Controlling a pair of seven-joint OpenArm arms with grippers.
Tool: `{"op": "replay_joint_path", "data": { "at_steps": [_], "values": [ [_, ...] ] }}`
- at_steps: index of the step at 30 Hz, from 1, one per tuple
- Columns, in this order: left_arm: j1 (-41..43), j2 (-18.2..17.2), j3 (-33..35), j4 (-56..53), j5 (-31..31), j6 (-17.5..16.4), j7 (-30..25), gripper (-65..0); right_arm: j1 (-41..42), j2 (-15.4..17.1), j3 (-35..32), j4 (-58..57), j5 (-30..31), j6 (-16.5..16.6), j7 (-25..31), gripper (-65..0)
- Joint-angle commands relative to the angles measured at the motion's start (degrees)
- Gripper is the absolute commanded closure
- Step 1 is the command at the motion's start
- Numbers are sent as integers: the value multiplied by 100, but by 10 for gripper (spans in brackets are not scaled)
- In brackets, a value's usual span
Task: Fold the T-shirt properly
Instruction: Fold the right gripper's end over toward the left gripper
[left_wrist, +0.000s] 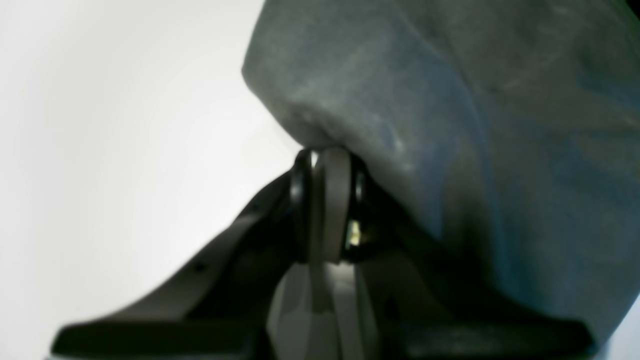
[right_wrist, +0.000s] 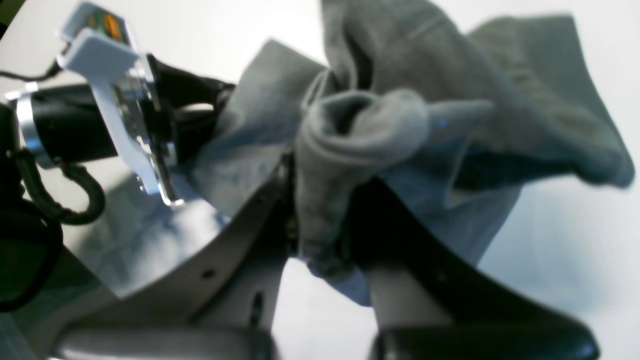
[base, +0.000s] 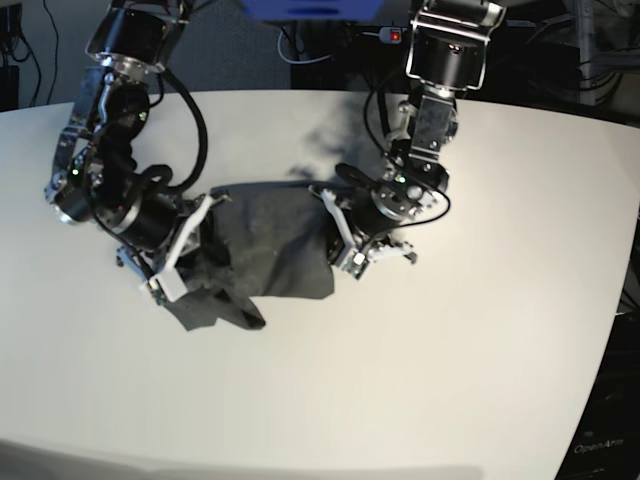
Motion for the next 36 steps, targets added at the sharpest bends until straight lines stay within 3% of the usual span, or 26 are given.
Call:
{"op": "replay_joint_path", "data": {
  "at_steps": [1, 19, 36],
  "values": [
    [34, 7, 21, -9, 153, -48, 347, -48, 53, 23, -5, 83, 153, 17, 142, -6],
    [157, -10, 13, 35, 135, -48, 347, -48, -17, -566, -14, 74, 153, 17, 186, -6],
    [140, -28, -5, 44, 144, -48, 347, -48, -17, -768, -49, -216, 153, 17, 142, -7]
  ]
}}
